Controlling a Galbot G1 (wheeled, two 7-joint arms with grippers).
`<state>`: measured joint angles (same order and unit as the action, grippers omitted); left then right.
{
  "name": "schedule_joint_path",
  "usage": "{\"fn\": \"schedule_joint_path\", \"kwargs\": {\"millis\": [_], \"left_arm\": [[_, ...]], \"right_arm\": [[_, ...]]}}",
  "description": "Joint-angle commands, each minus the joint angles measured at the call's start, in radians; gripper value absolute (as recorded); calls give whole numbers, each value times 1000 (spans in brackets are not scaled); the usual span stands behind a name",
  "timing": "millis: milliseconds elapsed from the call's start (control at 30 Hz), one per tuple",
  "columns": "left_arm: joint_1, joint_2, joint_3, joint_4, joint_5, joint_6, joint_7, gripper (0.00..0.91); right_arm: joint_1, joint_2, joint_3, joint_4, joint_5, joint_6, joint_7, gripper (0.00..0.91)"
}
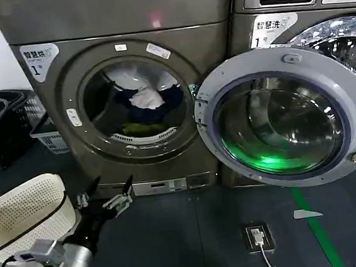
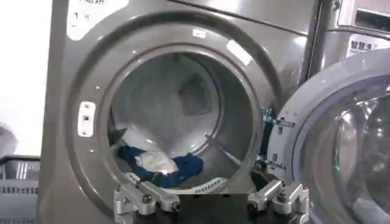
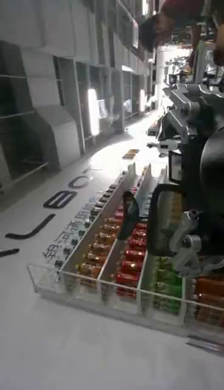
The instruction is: Grasp the clothes from the dryer.
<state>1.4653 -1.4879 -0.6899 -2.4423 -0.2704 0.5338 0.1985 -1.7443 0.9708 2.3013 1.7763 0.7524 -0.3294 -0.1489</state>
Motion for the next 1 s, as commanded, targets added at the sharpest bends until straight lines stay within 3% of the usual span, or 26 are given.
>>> {"fn": "schedule_joint_path", "kwargs": {"millis": [33, 1000], "left_arm": [[12, 5, -12, -16, -4, 0, 1, 907], [12, 7, -28, -16, -10, 5, 5, 907]], "right_arm": [[2, -6, -2, 5, 3, 7, 0, 907], [4, -2, -10, 13, 20, 35, 4, 907]]}}
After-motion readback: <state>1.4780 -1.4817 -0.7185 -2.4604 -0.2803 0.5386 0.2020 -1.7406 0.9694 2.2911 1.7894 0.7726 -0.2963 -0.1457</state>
